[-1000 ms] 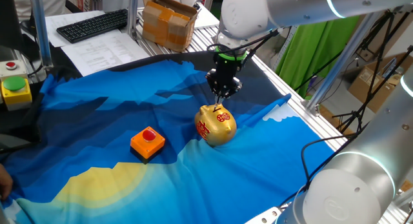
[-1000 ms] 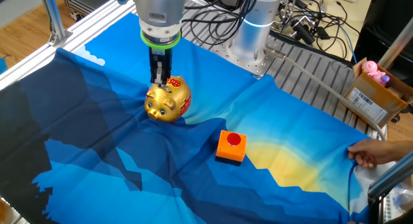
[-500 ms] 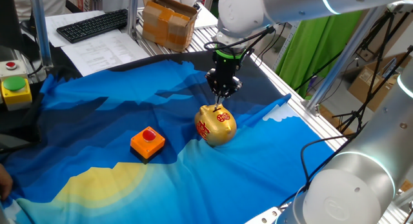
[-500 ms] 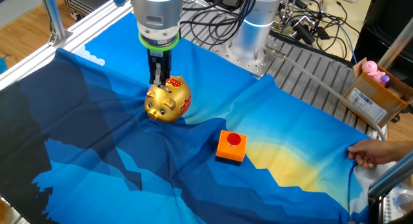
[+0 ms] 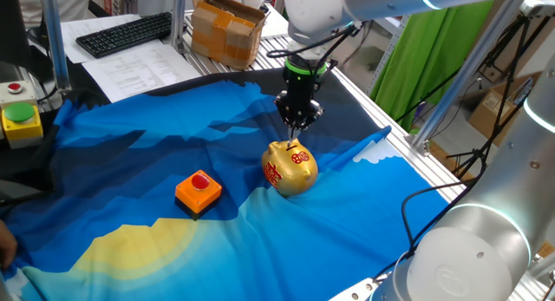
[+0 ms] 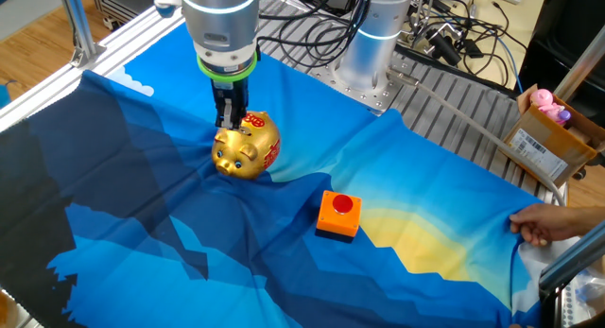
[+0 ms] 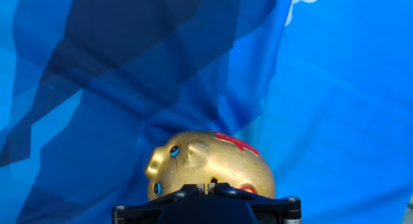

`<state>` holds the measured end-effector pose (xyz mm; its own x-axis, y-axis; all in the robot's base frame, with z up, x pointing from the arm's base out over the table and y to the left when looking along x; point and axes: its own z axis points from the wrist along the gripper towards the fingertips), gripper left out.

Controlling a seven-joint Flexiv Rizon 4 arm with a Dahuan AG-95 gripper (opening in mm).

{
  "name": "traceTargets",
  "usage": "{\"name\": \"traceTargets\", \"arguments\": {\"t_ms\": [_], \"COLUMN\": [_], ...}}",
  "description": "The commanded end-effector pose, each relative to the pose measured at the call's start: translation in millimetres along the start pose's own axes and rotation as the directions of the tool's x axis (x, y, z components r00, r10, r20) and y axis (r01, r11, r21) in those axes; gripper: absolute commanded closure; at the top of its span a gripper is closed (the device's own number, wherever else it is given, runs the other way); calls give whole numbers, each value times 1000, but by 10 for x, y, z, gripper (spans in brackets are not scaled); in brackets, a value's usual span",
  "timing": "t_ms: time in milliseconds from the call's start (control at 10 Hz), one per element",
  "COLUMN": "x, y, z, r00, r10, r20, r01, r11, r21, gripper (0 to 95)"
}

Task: Drop coins into a piggy bank

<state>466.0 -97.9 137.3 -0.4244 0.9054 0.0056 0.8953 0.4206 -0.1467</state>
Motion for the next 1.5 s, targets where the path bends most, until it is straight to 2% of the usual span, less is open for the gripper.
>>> {"name": "traceTargets", "arguments": {"t_ms": [100, 300, 1500], "x": [16, 24, 40], "y": [-32, -31, -21], "z": [-5, 1, 32], "r00": [1000, 1000, 1000], "r10": [-7, -4, -16], "r20": [-1, -16, -5], "r01": [7, 4, 16], "r11": [1000, 1000, 1000], "r21": [0, 19, 24], "gripper": [950, 950, 950]}}
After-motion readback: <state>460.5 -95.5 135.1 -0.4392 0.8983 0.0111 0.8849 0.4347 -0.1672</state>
